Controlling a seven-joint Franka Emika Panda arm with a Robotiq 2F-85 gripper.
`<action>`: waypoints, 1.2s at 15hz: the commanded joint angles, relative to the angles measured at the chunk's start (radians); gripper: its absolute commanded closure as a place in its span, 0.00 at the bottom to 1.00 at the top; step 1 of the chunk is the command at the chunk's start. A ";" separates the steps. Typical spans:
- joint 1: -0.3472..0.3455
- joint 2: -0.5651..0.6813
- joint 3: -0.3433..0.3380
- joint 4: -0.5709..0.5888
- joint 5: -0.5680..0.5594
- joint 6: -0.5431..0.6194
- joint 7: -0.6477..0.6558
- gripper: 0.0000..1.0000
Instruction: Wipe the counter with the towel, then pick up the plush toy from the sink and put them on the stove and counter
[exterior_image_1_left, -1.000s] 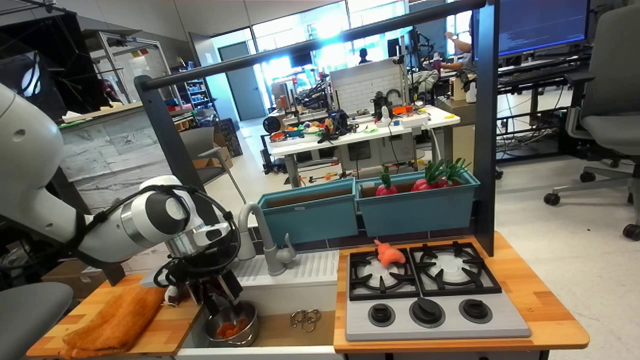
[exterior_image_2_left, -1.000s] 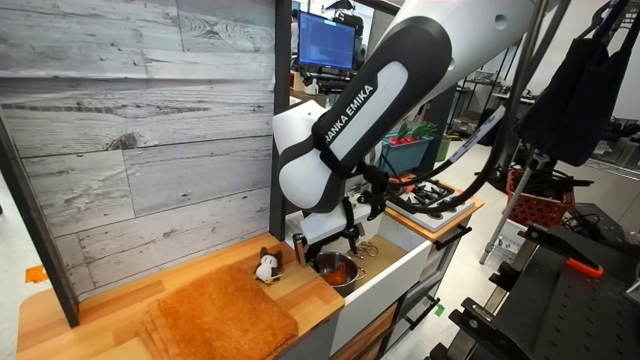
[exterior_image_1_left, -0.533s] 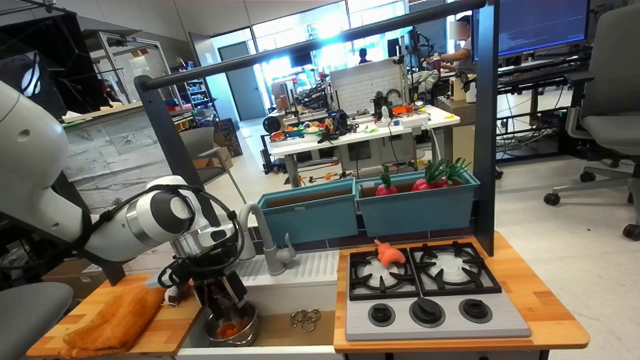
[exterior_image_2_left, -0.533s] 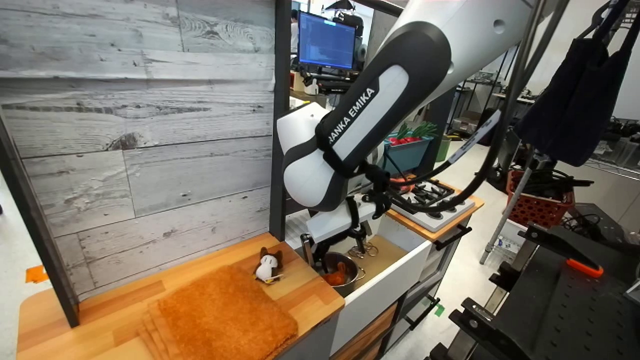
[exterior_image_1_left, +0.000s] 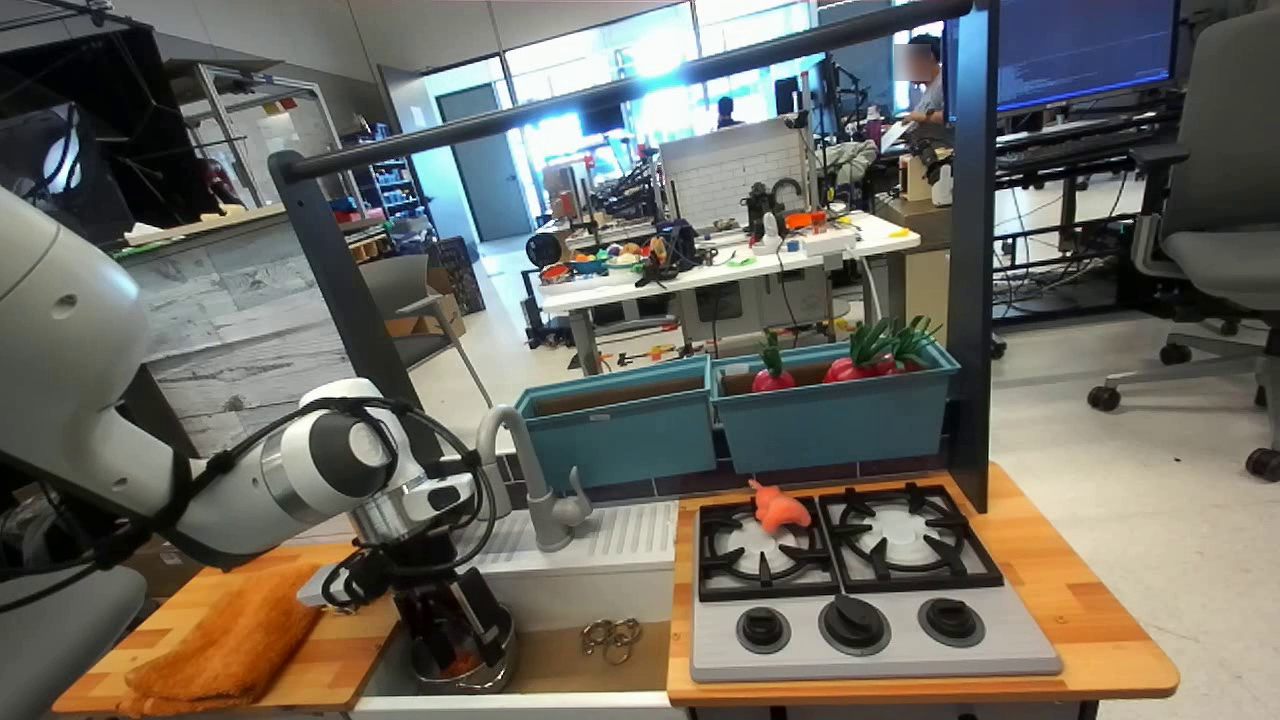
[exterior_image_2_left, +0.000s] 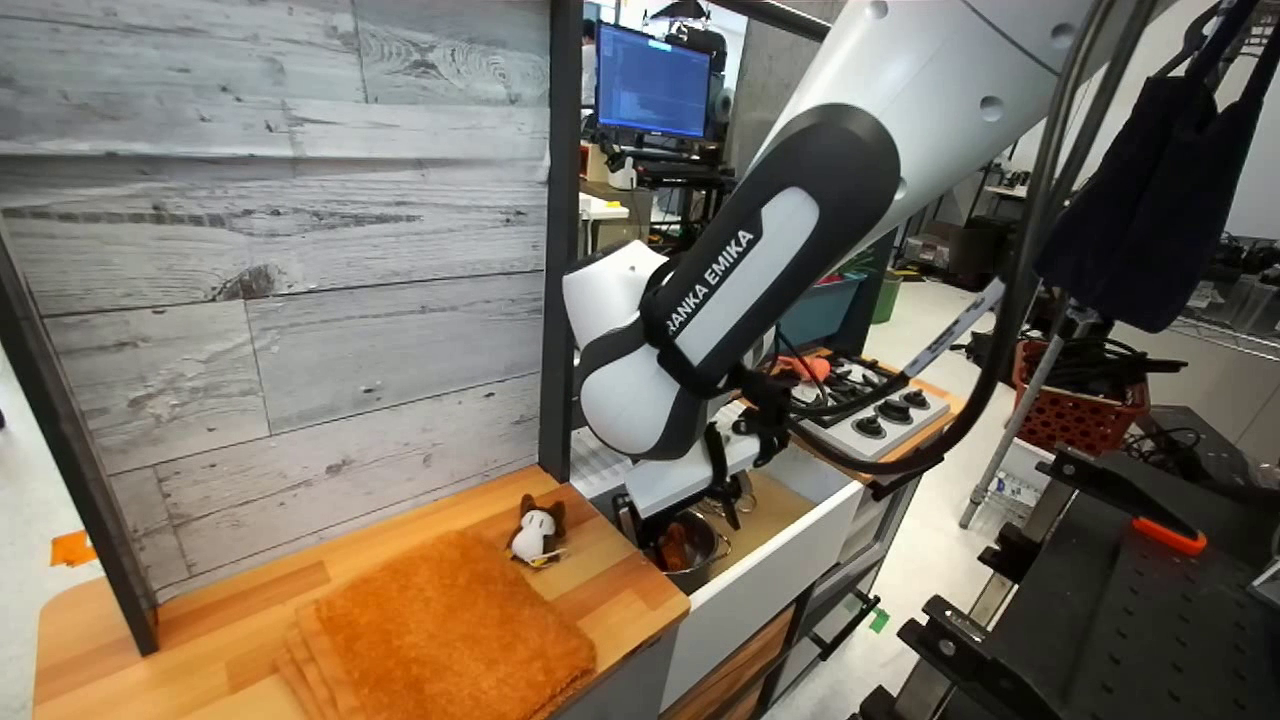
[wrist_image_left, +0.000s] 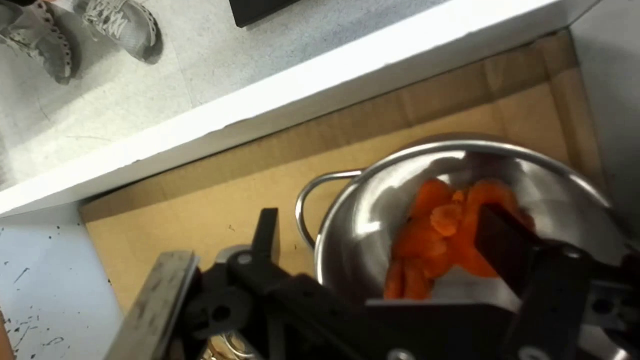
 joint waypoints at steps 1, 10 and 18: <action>0.007 -0.026 0.003 -0.015 -0.004 0.072 -0.003 0.00; -0.007 -0.012 0.024 0.025 0.015 0.103 -0.029 0.26; -0.016 0.022 0.046 0.064 0.027 0.090 -0.041 0.16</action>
